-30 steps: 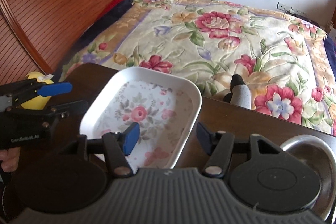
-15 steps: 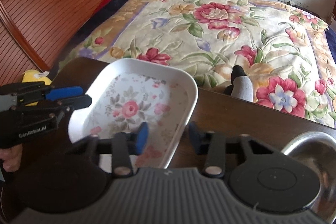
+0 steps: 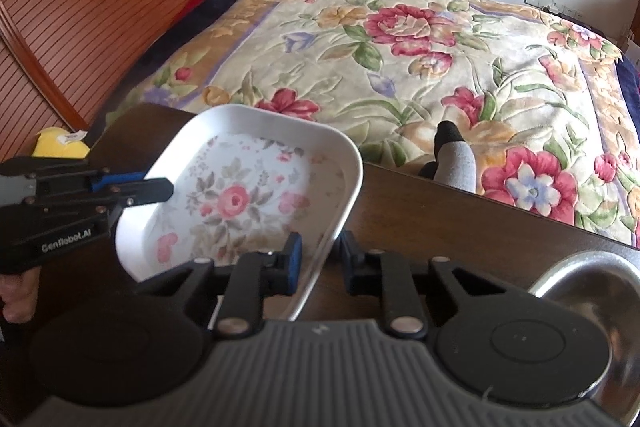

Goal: Organize plates and bowls

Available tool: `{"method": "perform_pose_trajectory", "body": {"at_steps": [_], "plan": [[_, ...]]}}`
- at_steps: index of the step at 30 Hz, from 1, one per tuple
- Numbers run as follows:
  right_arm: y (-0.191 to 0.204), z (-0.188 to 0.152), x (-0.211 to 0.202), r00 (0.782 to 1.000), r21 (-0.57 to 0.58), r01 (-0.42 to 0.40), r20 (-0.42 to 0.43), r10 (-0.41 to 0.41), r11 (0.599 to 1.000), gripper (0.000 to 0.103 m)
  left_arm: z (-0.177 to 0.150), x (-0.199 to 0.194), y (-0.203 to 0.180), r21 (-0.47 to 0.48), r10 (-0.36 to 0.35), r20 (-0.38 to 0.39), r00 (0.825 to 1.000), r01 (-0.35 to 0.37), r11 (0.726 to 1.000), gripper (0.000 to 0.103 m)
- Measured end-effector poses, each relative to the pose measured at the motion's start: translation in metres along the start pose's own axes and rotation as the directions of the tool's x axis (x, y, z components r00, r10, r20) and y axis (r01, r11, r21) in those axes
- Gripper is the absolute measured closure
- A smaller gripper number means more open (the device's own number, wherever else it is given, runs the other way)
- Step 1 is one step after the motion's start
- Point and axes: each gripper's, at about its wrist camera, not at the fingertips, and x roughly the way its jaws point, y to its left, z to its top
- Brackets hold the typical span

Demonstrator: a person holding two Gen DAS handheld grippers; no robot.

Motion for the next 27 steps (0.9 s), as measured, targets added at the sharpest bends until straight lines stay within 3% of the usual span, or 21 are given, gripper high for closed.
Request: {"method": "perform_pose_trajectory", "body": {"at_steps": [6, 12, 27], "plan": [[0.003, 0.0, 0.001, 1.0, -0.013, -0.001, 0.0, 0.001, 1.0, 0.081, -0.001, -0.001, -0.004, 0.009, 0.015, 0.004, 1.0, -0.015, 1.0, 0.065], [-0.001, -0.002, -0.001, 1.0, -0.002, -0.024, -0.005, 0.024, 1.0, 0.089, -0.002, -0.004, -0.005, 0.009, 0.026, -0.004, 1.0, -0.026, 1.0, 0.066], [-0.001, -0.009, -0.012, 0.999, 0.002, -0.043, 0.006, 0.043, 0.999, 0.089, -0.007, -0.022, -0.01, 0.011, 0.038, 0.004, 0.999, -0.038, 0.999, 0.066]]}}
